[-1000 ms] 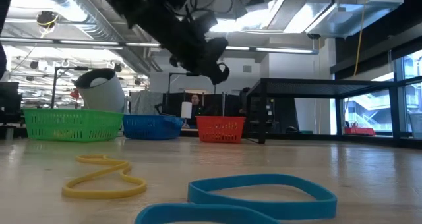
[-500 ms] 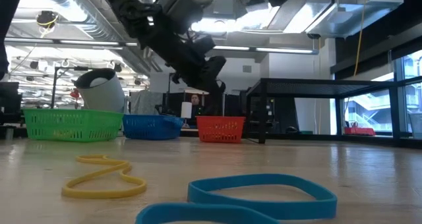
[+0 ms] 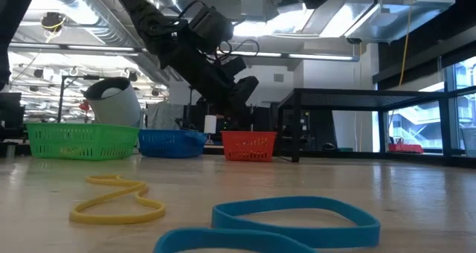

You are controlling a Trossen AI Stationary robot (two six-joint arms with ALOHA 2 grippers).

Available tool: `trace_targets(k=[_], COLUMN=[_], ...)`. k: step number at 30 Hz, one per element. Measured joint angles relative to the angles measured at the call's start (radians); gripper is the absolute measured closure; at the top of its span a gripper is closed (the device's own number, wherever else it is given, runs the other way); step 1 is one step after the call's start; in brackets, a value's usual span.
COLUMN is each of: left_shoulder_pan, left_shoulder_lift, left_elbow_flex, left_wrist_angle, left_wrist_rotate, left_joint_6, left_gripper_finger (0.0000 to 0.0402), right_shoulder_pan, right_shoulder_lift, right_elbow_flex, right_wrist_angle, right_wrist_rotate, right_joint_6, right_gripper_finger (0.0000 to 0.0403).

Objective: Pick & Place Office Desk Supplies
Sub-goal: Put the black rubber band into the red bin, then put the green spring keychain into the green bin

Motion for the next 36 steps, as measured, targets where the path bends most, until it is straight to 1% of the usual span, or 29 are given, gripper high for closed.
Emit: trace_targets(k=[13,20,23,26,32,34,36], left_shoulder_pan=[-0.001,-0.001,-0.005,-0.015,-0.063,-0.095,-0.140], left_shoulder_lift=[0.001,-0.026,-0.063,-0.122,-0.270,-0.309,-0.337], left_elbow_flex=[0.000,0.000,0.000,0.000,0.000,0.000,0.000], left_wrist_angle=[-0.004,-0.016,-0.039,-0.107,-0.281,-0.329,-0.362], left_wrist_rotate=[-0.001,-0.002,0.005,0.056,0.247,0.282,0.292], left_joint_6=[-0.018,-0.018,-0.019,-0.019,-0.086,-0.097,-0.075], left_gripper_finger=[0.0293,0.0274,0.0272,0.0275,0.0288,0.0292,0.0296], right_shoulder_pan=[0.000,0.000,0.000,0.000,0.000,0.000,0.000], right_shoulder_lift=[0.000,0.000,0.000,0.007,0.047,0.061,0.073], right_elbow_flex=[0.000,0.000,0.000,0.000,0.000,0.000,0.000], right_wrist_angle=[-0.003,-0.003,-0.003,-0.003,-0.003,-0.001,0.005], right_wrist_rotate=[0.002,0.002,0.002,0.002,0.002,0.002,0.002], right_joint_6=[0.011,0.026,0.029,0.035,0.057,0.056,0.056], right_gripper_finger=[0.0225,0.0225,0.0225,0.0225,0.0225,0.0225,0.0225])
